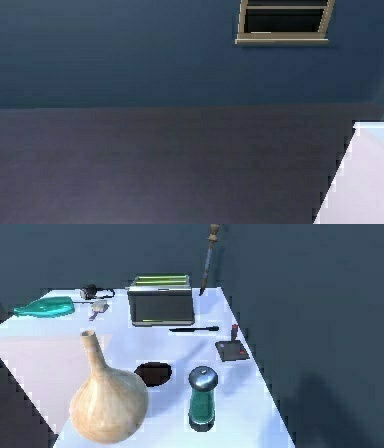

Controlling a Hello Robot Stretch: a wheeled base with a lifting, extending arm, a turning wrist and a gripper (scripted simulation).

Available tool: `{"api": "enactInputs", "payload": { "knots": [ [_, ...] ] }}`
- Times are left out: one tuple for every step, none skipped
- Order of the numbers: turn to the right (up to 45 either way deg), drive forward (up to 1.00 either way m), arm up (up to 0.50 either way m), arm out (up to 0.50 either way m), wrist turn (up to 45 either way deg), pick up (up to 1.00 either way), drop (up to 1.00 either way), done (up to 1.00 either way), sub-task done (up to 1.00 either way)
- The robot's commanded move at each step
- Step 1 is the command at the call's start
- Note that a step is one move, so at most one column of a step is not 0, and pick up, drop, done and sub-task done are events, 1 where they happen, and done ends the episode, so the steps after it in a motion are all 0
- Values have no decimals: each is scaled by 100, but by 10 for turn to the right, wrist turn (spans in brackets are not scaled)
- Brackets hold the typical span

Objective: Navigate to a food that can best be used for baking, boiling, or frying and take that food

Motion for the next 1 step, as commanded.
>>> {"api": "enactInputs", "payload": {
  "knots": [
    [0,0,50,0,0,0,0,0,0]
  ]
}}
